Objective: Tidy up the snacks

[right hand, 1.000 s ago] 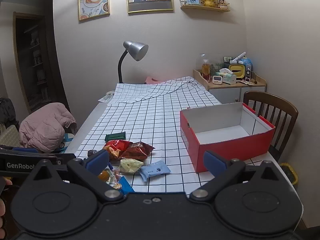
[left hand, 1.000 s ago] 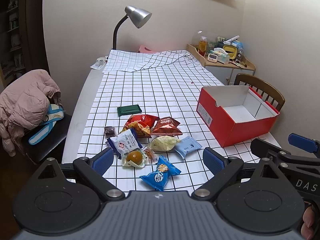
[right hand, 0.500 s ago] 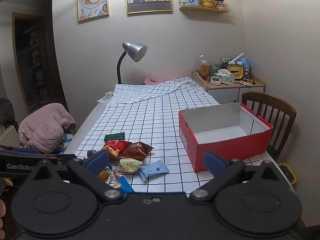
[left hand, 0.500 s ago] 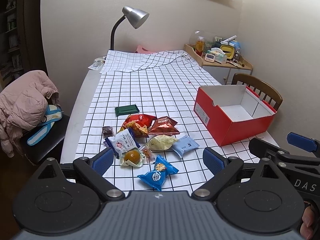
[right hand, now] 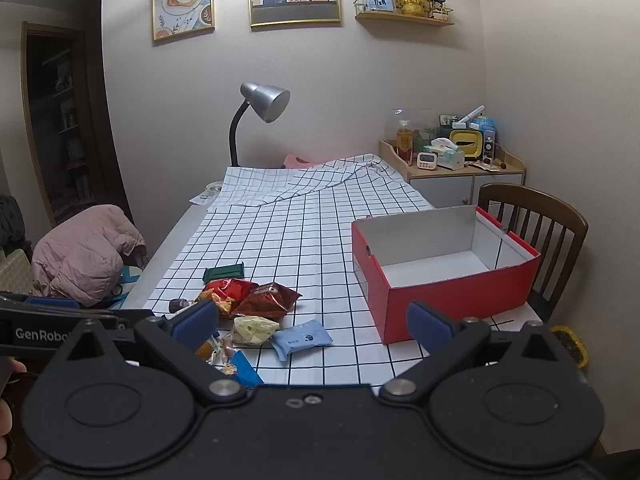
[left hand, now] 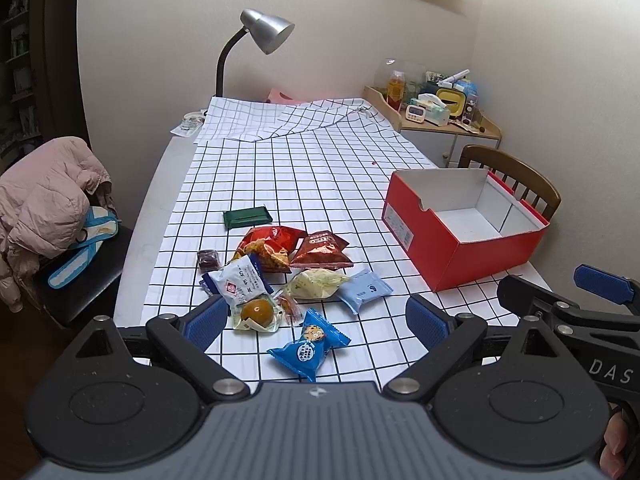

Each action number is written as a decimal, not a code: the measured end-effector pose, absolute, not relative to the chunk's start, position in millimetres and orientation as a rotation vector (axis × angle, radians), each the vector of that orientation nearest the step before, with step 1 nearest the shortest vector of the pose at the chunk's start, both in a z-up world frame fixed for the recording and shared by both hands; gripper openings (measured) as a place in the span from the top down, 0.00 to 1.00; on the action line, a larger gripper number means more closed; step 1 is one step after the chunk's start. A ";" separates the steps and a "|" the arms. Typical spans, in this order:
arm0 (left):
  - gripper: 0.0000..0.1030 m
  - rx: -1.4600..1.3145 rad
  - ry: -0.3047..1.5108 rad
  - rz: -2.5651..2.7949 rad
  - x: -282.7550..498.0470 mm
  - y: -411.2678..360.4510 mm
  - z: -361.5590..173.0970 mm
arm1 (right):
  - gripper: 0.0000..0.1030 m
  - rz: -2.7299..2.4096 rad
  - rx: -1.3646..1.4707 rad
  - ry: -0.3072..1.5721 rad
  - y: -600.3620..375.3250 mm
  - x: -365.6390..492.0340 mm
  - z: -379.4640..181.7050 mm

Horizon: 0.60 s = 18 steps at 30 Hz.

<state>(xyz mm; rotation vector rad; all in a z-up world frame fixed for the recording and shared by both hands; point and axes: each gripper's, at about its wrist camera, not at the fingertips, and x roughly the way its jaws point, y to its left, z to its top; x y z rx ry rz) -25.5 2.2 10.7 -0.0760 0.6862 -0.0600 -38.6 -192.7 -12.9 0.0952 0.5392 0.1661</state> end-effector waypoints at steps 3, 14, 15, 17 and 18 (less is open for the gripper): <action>0.06 -0.077 0.696 -0.055 -22.6 1.3 8.7 | 0.02 0.173 0.090 0.547 -192.2 -34.4 -13.8; 0.06 -0.144 0.781 0.023 5.9 11.6 -10.6 | 0.04 0.204 0.080 0.630 -199.7 0.7 -38.3; 0.06 -0.151 0.796 0.038 10.0 13.0 -14.1 | 0.04 0.210 0.084 0.651 -201.2 5.6 -43.3; 0.06 -0.164 0.835 0.059 17.8 15.8 -22.3 | 0.06 0.227 0.094 0.694 -204.0 15.4 -54.2; 0.06 -0.178 0.859 0.067 21.8 18.0 -27.1 | 0.07 0.232 0.098 0.711 -205.4 19.8 -59.9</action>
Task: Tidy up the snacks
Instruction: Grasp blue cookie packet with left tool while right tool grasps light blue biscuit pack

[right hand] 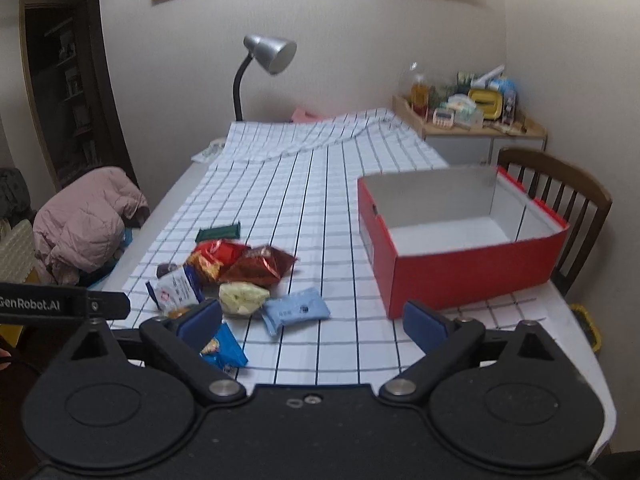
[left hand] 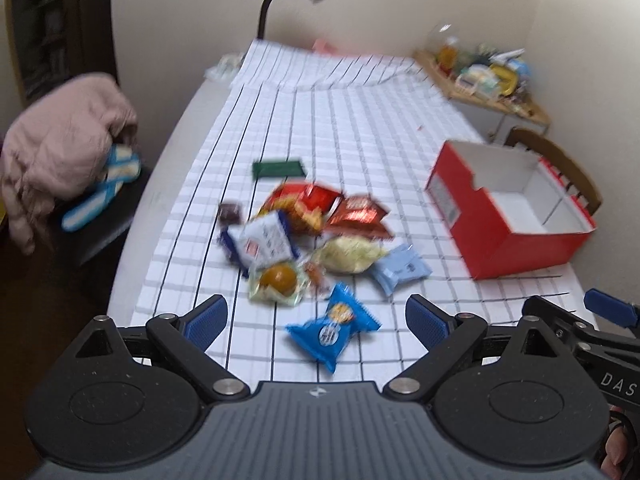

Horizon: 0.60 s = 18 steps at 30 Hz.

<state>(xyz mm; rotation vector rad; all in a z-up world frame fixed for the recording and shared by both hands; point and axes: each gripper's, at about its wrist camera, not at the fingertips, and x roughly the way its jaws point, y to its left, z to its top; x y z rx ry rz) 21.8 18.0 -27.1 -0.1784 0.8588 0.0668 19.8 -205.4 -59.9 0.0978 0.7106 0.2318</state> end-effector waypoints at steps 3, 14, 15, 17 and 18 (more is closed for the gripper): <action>0.06 -0.217 0.903 0.094 30.2 25.0 -39.2 | 0.08 0.251 0.099 0.749 -208.8 33.5 -75.4; 0.07 -0.148 0.912 0.086 50.6 11.6 -75.4 | 0.13 0.406 -0.002 0.828 -191.7 94.9 -122.1; 0.07 -0.136 0.916 0.085 52.9 10.0 -79.3 | 0.13 0.423 -0.008 0.836 -188.3 100.8 -126.8; 0.07 -0.111 0.926 0.078 58.5 6.2 -88.2 | 0.14 0.445 -0.028 0.848 -181.3 113.3 -135.7; 0.08 -0.097 0.932 0.074 61.6 4.0 -92.5 | 0.14 0.457 -0.044 0.847 -177.4 118.4 -139.4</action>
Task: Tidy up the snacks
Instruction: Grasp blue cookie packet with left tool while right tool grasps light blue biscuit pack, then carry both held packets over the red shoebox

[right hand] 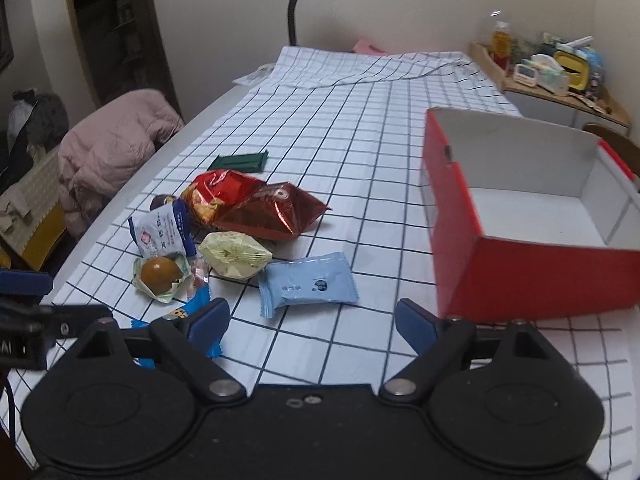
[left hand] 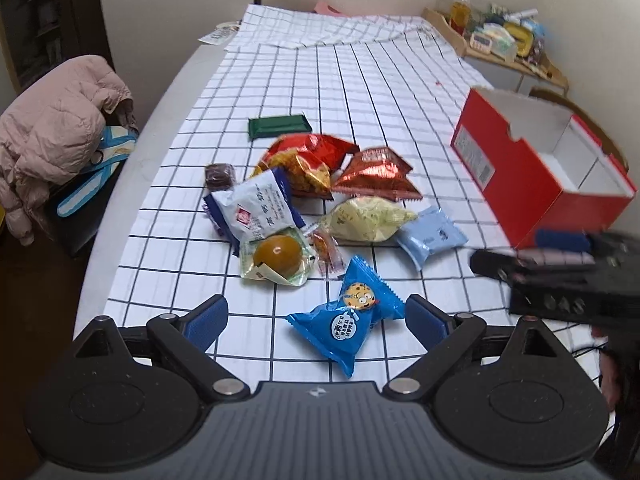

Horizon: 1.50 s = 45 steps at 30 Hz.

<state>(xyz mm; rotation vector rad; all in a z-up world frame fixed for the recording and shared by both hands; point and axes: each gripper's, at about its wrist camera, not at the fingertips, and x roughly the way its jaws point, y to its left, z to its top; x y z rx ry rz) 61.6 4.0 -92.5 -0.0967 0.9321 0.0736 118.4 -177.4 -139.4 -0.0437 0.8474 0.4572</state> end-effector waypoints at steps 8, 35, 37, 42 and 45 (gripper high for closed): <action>0.23 -0.018 0.984 0.003 86.1 -10.0 -123.1 | 0.09 0.550 -0.176 0.853 -148.9 149.3 -167.7; 0.59 0.028 1.082 -0.153 113.8 -13.9 -161.2 | 0.38 0.545 -0.183 0.925 -134.6 179.5 -201.7; 0.62 0.026 1.078 -0.154 113.5 -14.4 -160.8 | 0.41 0.538 -0.187 0.926 -134.4 177.3 -200.9; 0.66 0.025 1.071 -0.142 112.1 -15.8 -159.6 | 0.50 0.510 -0.175 0.937 -138.2 171.3 -197.5; 0.67 0.004 1.070 -0.136 110.3 -14.1 -159.3 | 0.50 0.490 -0.151 0.936 -146.3 166.8 -192.9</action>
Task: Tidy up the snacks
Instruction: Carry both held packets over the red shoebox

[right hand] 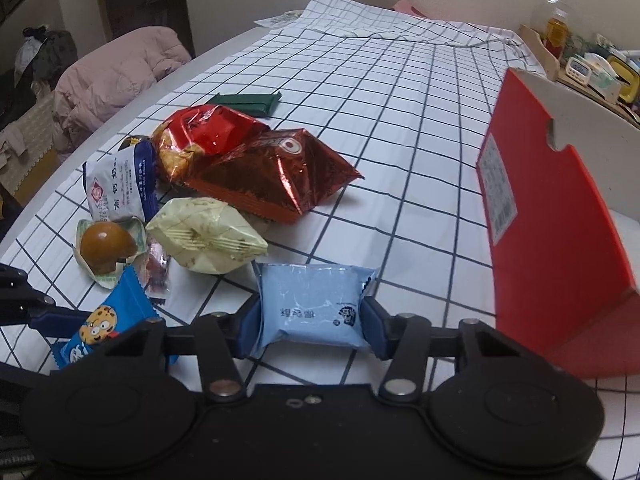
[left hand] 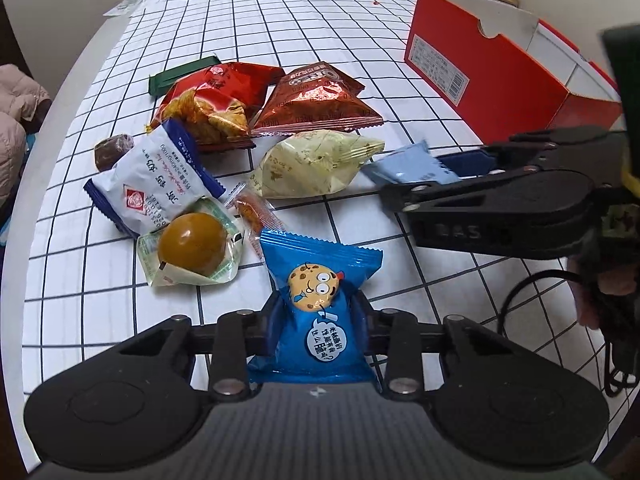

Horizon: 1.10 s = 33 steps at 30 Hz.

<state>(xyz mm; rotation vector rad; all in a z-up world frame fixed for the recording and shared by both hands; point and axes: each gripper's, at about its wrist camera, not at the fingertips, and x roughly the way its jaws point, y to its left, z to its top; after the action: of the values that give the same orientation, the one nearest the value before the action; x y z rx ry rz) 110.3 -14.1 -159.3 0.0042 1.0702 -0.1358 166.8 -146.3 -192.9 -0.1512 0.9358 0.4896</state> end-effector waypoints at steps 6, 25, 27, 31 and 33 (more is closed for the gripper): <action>0.68 -0.064 1.088 -0.097 106.3 -9.4 -154.9 | 0.51 0.455 -0.105 0.919 -164.9 151.7 -175.6; 0.68 -0.144 0.930 -0.059 96.7 -35.0 -58.6 | 0.50 0.382 0.006 0.779 -240.8 125.9 -83.6; 0.68 -0.141 0.916 -0.073 101.5 -43.2 -49.5 | 0.50 0.376 0.003 0.772 -249.6 127.5 -77.6; 0.68 -0.112 0.883 -0.098 111.2 -65.3 -33.1 | 0.50 0.354 -0.002 0.757 -270.3 132.1 -68.2; 0.68 -0.102 0.877 -0.108 118.3 -77.6 -27.9 | 0.50 0.340 -0.002 0.752 -282.0 136.3 -64.8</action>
<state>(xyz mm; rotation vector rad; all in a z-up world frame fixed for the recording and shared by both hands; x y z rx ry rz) 118.3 -77.6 -27.9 -0.1020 0.8768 -0.1084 136.3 -282.0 -64.8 -0.0018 0.7516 0.3395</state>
